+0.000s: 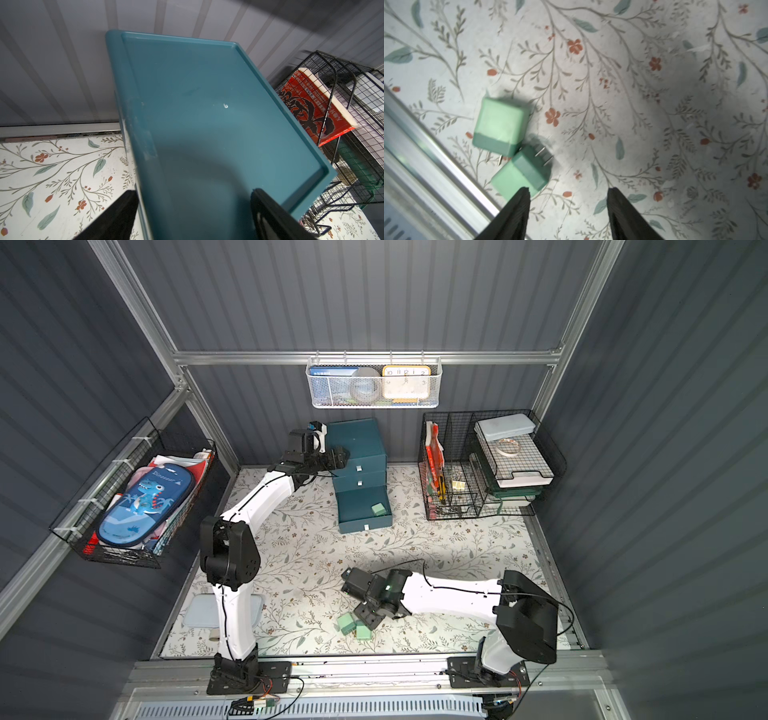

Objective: Place the plugs into the drawer by color
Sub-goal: Pick up the plug from the center of the board.

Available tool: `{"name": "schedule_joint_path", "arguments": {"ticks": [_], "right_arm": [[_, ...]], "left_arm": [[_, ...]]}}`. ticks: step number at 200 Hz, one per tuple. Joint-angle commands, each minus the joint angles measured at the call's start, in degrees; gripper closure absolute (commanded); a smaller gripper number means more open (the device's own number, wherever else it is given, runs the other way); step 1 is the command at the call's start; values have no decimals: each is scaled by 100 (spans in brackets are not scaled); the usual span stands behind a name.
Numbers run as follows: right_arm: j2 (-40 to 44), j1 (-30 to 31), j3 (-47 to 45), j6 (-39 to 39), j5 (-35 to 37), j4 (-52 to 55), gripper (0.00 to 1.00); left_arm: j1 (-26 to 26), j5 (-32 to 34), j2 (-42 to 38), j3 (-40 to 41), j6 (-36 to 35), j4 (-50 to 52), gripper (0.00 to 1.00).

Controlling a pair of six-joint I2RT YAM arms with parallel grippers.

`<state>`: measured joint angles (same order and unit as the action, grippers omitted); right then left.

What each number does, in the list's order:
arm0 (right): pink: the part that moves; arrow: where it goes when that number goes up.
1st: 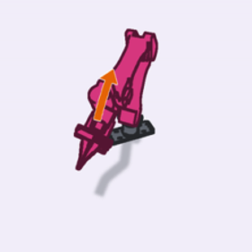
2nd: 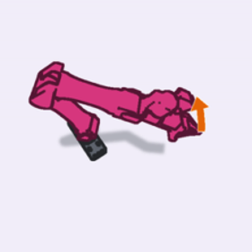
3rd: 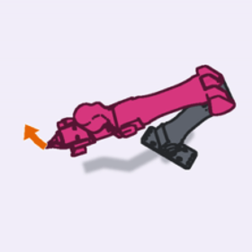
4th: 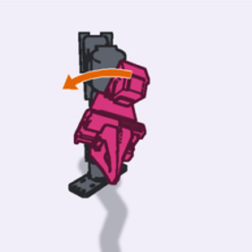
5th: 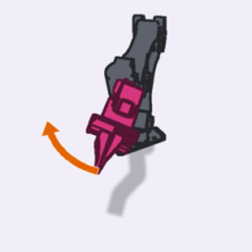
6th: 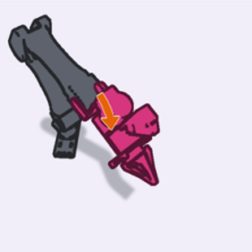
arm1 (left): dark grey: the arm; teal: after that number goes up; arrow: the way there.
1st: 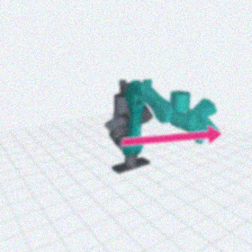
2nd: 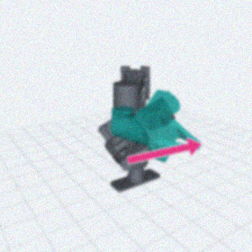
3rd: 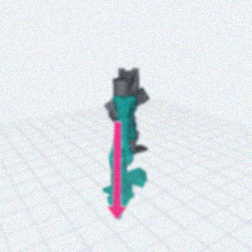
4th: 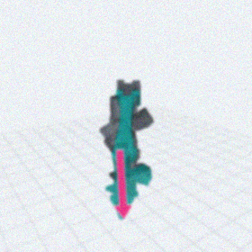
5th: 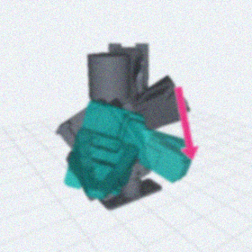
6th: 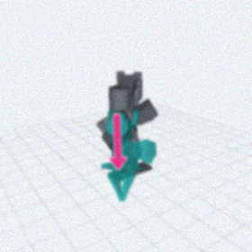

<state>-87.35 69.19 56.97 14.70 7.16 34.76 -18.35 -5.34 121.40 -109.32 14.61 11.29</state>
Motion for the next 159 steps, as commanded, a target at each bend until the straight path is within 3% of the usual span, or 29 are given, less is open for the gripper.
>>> {"name": "schedule_joint_path", "arguments": {"ticks": [1,46,85,159], "right_arm": [[96,323,-225,521,240,17,32],[-120,739,-353,696,367,-220,24],[-494,704,-419,747,711,-470,22],[-457,-500,-808,467,524,-847,23]], "left_arm": [[-37,16,208,275,-234,875,11],[-38,42,173,280,-240,900,11],[-46,51,164,279,-254,901,11],[-54,67,164,306,-258,884,11]]}}
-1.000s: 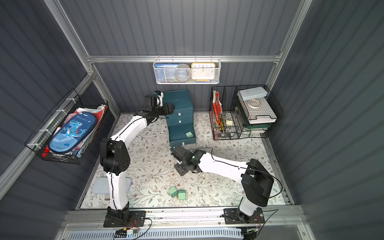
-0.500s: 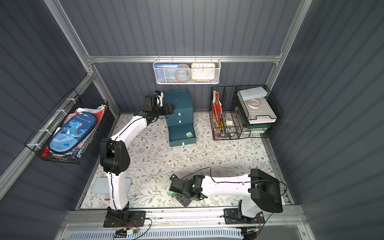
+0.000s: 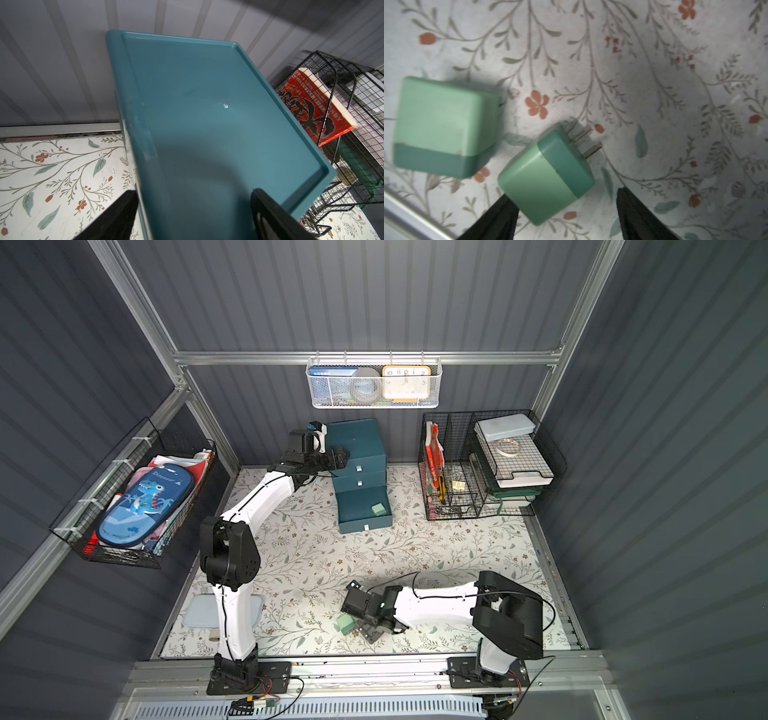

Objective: Place the plugs into the drawer by color
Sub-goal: Pick up the plug from the center of the board.

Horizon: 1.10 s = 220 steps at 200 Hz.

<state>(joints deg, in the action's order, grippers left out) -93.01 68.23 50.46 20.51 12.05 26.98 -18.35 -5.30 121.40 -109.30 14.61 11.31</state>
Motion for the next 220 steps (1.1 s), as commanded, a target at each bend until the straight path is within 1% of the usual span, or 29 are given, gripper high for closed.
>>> {"name": "schedule_joint_path", "arguments": {"ticks": [1,21,35,41,50,55,78,85,91,95,108,119,127,152,179,202,220], "right_arm": [[108,-423,-162,-121,34,-65,23],[154,-781,-237,-179,107,-31,24],[305,-855,-170,-41,173,167,25],[386,-855,-66,155,133,314,26],[488,-842,188,409,-144,539,28],[525,-811,306,689,-207,602,29],[477,-684,820,1905,-440,774,29],[379,-684,968,2210,-515,921,29],[298,-632,1042,2318,-536,912,29],[254,-580,1087,2313,-464,917,29],[60,-495,1206,2277,153,1167,25],[-120,-499,1312,2117,452,1351,22],[-253,-495,1351,1975,546,1349,20],[-618,-518,1479,1792,537,1249,20],[-873,-654,1433,1665,258,961,21],[-971,-719,1415,1546,123,780,25],[-991,-732,1385,1517,41,696,33]], "left_arm": [[-55,64,164,295,-258,882,11],[-55,72,170,295,-258,871,11],[-55,82,190,277,-275,877,11],[-55,82,191,275,-283,873,11],[-55,82,191,276,-285,879,11],[-55,77,191,277,-289,882,11],[-55,55,182,286,-278,873,11],[-55,55,182,286,-277,873,11],[-55,49,182,286,-278,873,11],[-59,46,175,294,-267,860,11],[-55,12,181,317,-252,814,11],[-55,20,214,264,-273,794,11],[-56,31,232,219,-267,801,11],[-56,-3,193,257,-291,842,11],[-62,-14,173,271,-276,838,11],[-55,-15,191,276,-275,838,11],[-57,-6,199,277,-280,846,11]]}}
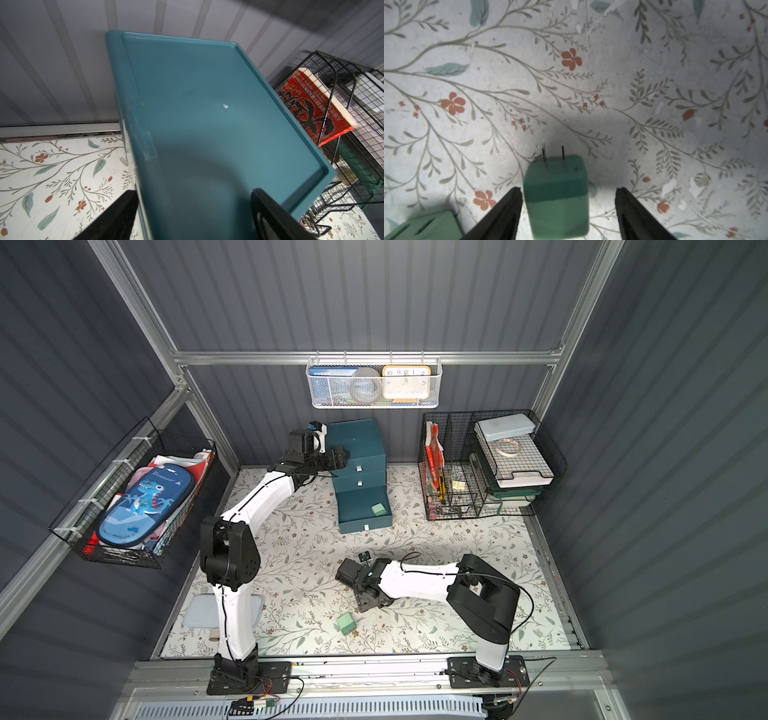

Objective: Place the plugs into the drawer by color
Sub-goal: Pick up the plug from the center of the board, then place the plug in the drawer.

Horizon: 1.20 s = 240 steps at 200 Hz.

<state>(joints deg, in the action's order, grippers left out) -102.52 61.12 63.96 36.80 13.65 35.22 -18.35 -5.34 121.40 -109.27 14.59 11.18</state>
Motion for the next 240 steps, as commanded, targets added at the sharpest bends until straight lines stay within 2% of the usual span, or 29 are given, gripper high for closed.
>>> {"name": "schedule_joint_path", "arguments": {"ticks": [1,33,56,124,157,185,216,227,240], "right_arm": [[-36,-21,31,-111,-122,-129,34],[19,-48,-154,-50,-244,-275,47],[46,-66,-209,-41,-275,-305,52],[-8,-245,-17,-207,-158,-92,58],[14,-531,726,-735,94,131,58],[-267,-1126,1625,-1374,171,15,59],[-749,-1573,2588,-2138,412,-371,60],[-893,-1648,2732,-2422,657,-767,59],[-1092,-1800,2945,-2626,627,-1240,58]], "left_arm": [[-56,-2,199,271,-280,860,11],[-58,7,182,275,-274,851,11],[-57,-2,191,257,-273,860,11],[-59,3,182,266,-272,855,11],[-58,6,147,290,-272,842,11],[-59,20,130,301,-281,850,11],[-63,24,147,310,-265,833,11],[-64,29,147,284,-260,838,11],[-59,44,149,266,-256,851,11]]}}
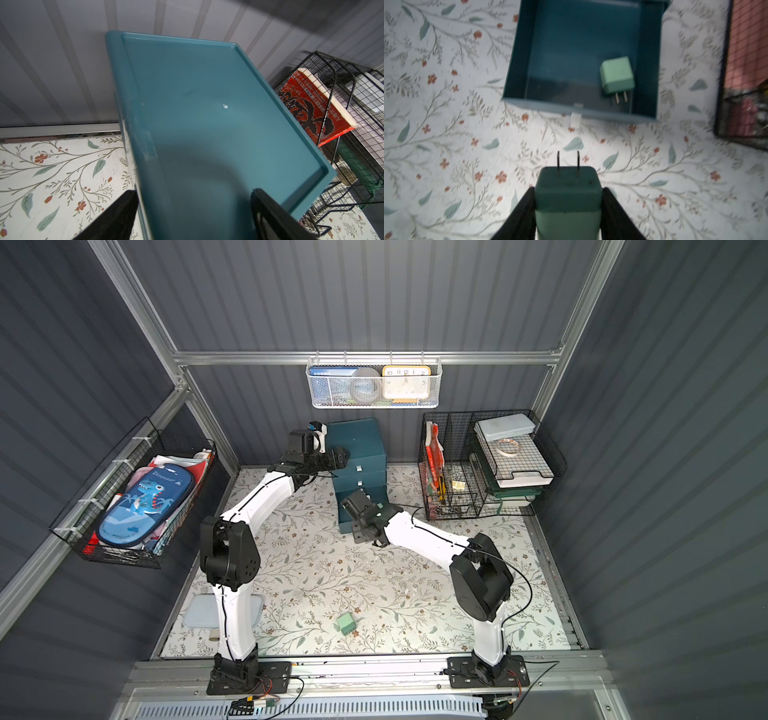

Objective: Place the plugs into the drawer by color
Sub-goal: Place the plug in the drawer.

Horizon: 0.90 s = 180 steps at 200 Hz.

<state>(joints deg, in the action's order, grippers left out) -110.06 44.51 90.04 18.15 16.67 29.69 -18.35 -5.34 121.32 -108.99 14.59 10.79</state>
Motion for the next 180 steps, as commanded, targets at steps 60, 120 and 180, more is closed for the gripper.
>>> {"name": "schedule_joint_path", "arguments": {"ticks": [60,120,180], "right_arm": [[-1673,-516,1817,-963,78,-473,57],[-2141,-724,1997,-539,-215,-396,57],[-2431,-767,2158,-462,-269,-78,55]], "left_arm": [[-55,95,167,229,-246,916,11],[-55,51,208,185,-250,916,11],[-55,77,204,185,-254,934,10]]}}
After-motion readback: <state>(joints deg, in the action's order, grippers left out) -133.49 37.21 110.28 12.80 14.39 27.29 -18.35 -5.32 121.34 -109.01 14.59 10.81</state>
